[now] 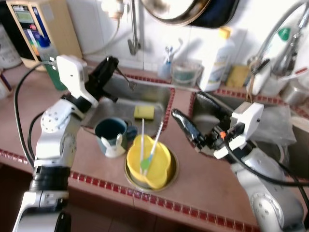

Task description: Kitchen organization

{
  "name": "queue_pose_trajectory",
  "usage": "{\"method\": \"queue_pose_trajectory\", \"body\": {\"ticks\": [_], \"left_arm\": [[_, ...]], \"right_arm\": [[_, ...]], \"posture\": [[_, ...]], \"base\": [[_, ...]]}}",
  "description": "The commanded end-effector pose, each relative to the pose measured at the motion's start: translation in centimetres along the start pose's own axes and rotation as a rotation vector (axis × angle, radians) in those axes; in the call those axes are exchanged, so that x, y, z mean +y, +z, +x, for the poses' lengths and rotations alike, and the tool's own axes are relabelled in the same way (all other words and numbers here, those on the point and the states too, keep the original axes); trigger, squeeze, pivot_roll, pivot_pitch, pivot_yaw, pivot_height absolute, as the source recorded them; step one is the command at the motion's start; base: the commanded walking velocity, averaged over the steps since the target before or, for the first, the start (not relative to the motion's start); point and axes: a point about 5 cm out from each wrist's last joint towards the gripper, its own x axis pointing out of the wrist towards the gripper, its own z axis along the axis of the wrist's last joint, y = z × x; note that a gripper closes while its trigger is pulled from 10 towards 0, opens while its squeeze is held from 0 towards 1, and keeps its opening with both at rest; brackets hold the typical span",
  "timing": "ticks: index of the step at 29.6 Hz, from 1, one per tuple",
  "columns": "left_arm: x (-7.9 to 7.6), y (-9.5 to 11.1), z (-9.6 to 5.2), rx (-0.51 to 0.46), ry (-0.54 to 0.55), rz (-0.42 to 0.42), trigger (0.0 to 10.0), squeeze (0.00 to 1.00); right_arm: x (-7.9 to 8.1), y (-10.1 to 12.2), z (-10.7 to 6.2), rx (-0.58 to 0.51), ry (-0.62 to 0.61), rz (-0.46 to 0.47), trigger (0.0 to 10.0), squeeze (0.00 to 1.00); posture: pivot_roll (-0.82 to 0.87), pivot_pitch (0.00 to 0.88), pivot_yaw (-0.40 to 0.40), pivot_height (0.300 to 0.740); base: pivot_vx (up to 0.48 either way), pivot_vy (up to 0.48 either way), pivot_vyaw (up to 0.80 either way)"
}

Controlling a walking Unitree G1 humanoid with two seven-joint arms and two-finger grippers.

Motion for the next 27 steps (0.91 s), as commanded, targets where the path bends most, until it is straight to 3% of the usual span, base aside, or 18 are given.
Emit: {"method": "queue_pose_trajectory", "body": {"ticks": [1, 11, 27], "left_arm": [[0.3, 0.2, -0.1, 0.002, 0.012, 0.003, 10.0, 0.0], [0.8, -0.3, 0.0, 0.038, -0.021, 0.037, 10.0, 0.0], [2.6, -3.8, 0.2, 0.183, -0.063, 0.001, 10.0, 0.0]], "right_arm": [[0.0, 0.5, 0.0, -0.003, 0.011, -0.015, 10.0, 0.0], [0.3, 0.3, -0.3, 0.014, 0.006, -0.005, 10.0, 0.0], [2.1, 1.0, -2.9, 0.092, -0.043, 0.042, 10.0, 0.0]], "posture": [[-0.09, 0.043, 0.008, 0.74], [-0.1, 0.06, 0.011, 0.74], [-0.17, 0.112, 0.015, 0.74]], "base": [[0.0, 0.0, 0.0], [0.0, 0.0, 0.0], [0.0, 0.0, 0.0]]}}
